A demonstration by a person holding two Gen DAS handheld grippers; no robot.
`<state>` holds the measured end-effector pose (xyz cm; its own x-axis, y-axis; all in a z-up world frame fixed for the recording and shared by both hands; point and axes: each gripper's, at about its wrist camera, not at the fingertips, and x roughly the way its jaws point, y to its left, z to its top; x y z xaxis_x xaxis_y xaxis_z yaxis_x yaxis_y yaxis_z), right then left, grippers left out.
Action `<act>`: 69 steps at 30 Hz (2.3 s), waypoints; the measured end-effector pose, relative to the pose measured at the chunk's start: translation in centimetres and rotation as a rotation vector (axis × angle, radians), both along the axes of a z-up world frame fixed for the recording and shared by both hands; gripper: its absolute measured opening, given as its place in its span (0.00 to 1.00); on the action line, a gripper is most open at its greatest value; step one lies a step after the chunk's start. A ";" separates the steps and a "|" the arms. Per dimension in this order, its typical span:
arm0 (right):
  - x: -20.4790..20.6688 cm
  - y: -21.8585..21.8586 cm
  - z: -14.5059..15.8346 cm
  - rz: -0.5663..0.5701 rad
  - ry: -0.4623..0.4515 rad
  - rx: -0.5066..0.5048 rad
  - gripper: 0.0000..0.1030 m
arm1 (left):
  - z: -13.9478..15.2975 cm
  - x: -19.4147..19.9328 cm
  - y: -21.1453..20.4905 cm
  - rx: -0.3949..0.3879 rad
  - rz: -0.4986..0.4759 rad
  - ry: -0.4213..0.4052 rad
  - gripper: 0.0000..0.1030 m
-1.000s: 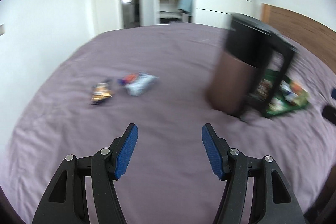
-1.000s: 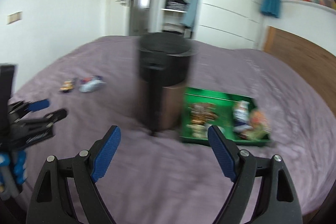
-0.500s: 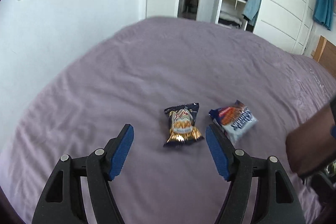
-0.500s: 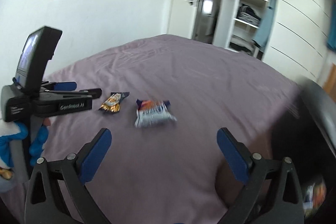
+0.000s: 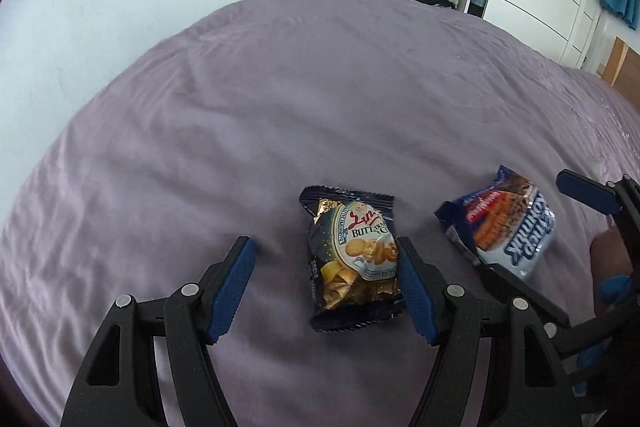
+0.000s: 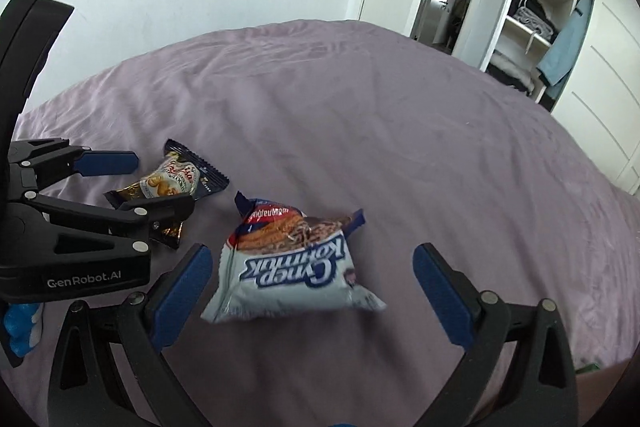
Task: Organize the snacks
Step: 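Close the left tool on the dark Butter cookie pack while the right tool grasps the Cnep wafer pack, then lift and carry the cookie pack and wafer pack toward the green tray with both tools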
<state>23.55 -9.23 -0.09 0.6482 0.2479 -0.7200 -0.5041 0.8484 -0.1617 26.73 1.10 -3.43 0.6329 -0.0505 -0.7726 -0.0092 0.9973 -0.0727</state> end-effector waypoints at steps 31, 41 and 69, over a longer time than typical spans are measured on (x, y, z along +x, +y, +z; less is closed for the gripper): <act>-14.9 -6.5 5.2 -0.098 0.020 0.249 0.75 | 4.8 -10.5 -2.8 0.086 -0.129 -0.088 0.32; -26.4 -15.4 7.2 -0.267 0.025 0.216 0.75 | 9.6 -20.3 -10.5 0.114 -0.349 -0.095 0.32; -22.9 -45.0 8.2 -0.709 -0.190 0.104 0.75 | 11.1 -22.3 -42.0 0.008 -0.694 -0.159 0.32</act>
<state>0.69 -54.28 8.12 0.7892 -0.2153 -0.5751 0.1988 0.9757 -0.0925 4.47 -40.87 7.65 0.5618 -0.4773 -0.6757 0.6382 0.7698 -0.0131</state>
